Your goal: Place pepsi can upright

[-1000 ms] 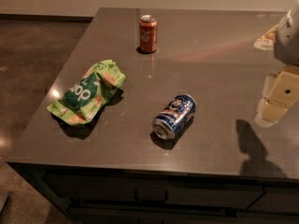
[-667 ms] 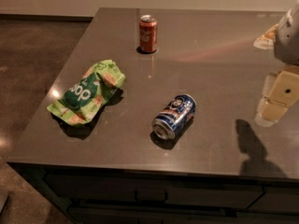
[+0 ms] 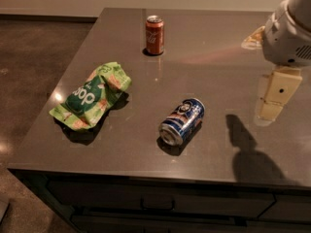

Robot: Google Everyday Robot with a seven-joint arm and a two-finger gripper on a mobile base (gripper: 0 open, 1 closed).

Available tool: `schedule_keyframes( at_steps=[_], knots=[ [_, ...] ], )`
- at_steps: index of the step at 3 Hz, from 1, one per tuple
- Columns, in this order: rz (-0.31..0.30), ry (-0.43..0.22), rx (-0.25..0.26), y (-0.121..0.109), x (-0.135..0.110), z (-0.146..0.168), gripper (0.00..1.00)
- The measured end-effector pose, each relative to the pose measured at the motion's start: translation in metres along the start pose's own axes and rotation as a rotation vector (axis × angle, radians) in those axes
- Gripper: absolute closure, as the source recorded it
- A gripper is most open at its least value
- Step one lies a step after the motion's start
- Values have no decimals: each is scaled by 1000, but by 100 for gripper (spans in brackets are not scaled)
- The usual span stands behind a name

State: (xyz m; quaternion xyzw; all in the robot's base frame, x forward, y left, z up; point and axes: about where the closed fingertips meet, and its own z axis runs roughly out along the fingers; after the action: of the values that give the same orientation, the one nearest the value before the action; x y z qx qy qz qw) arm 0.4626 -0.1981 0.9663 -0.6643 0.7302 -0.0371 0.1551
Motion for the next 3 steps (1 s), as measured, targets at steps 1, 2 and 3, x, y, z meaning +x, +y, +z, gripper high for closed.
schedule_keyframes(
  at_steps=[1, 2, 3],
  knots=[
    [-136, -17, -47, -4, -12, 29, 0],
    [-280, -55, -80, -8, -26, 53, 0],
    [-420, -98, -109, -8, -42, 67, 0]
  ],
)
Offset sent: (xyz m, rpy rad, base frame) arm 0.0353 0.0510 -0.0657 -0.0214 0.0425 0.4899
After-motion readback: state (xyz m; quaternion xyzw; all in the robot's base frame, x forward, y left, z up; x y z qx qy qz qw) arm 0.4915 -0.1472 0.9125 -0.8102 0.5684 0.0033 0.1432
